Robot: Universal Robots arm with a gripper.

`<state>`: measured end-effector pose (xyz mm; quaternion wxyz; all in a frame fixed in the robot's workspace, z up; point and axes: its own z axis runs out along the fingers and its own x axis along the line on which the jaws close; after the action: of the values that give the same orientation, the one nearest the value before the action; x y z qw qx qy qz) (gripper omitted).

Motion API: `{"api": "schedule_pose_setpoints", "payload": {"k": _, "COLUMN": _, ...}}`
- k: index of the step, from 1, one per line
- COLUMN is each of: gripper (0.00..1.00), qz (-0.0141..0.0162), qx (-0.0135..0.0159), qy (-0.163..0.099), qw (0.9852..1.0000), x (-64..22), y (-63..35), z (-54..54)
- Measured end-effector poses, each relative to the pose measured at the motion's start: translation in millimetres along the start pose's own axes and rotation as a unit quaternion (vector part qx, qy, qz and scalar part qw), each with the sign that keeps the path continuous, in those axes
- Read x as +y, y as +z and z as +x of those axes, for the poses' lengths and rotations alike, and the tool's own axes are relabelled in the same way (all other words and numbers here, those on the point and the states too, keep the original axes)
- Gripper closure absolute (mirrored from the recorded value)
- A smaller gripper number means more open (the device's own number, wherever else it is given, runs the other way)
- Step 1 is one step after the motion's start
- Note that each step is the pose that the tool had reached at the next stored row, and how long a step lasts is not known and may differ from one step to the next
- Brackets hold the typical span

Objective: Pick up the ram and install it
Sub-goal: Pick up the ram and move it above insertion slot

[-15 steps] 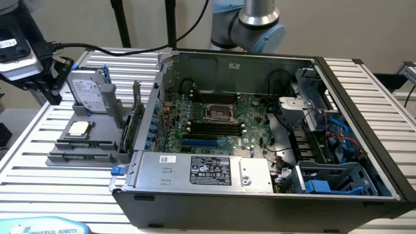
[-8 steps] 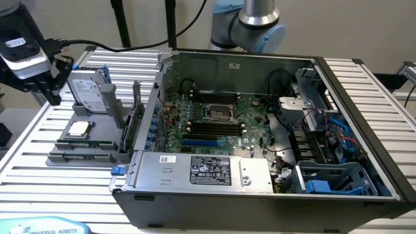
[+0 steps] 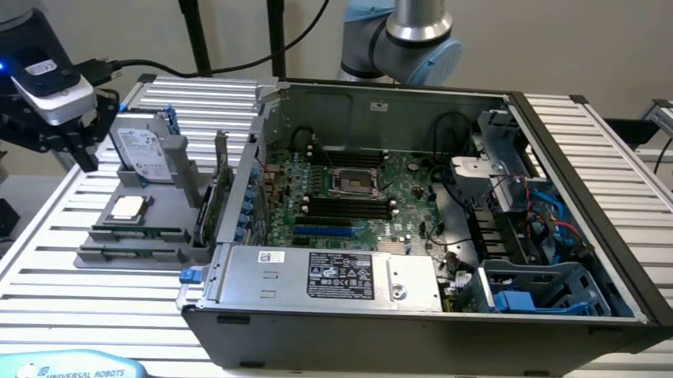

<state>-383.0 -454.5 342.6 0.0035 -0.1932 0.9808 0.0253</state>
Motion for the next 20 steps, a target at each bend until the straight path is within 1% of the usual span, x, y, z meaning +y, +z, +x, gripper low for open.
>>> {"api": "schedule_pose_setpoints", "payload": {"k": 2, "gripper": 0.89, "qz": -0.0003, "qx": 0.0008, "qy": -0.018, "qw": 0.9998, "x": -0.1, "y": 0.6, "z": 0.0}}
{"api": "schedule_pose_setpoints", "payload": {"k": 5, "gripper": 0.89, "qz": -0.0007, "qx": 0.0021, "qy": -0.046, "qw": 0.999, "x": -0.1, "y": 1.6, "z": 0.0}}
{"api": "schedule_pose_setpoints", "payload": {"k": 7, "gripper": 0.89, "qz": -0.001, "qx": 0.003, "qy": -0.064, "qw": 0.998, "x": -0.1, "y": 2.3, "z": 0.0}}
{"api": "schedule_pose_setpoints", "payload": {"k": 10, "gripper": 0.89, "qz": -0.0014, "qx": 0.0043, "qy": -0.09, "qw": 0.9959, "x": -0.2, "y": 3.3, "z": 0.1}}
{"api": "schedule_pose_setpoints", "payload": {"k": 13, "gripper": 0.89, "qz": -0.0019, "qx": 0.0055, "qy": -0.118, "qw": 0.993, "x": -0.2, "y": 4.6, "z": 0.1}}
{"api": "schedule_pose_setpoints", "payload": {"k": 15, "gripper": 0.89, "qz": -0.0022, "qx": 0.0064, "qy": -0.136, "qw": 0.9907, "x": -0.3, "y": 5.5, "z": 0.1}}
{"api": "schedule_pose_setpoints", "payload": {"k": 18, "gripper": 0.89, "qz": -0.0027, "qx": 0.0077, "qy": -0.163, "qw": 0.9867, "x": -0.3, "y": 7.0, "z": 0.1}}
{"api": "schedule_pose_setpoints", "payload": {"k": 20, "gripper": 0.89, "qz": -0.003, "qx": 0.0086, "qy": -0.181, "qw": 0.9835, "x": -0.4, "y": 8.0, "z": 0.1}}
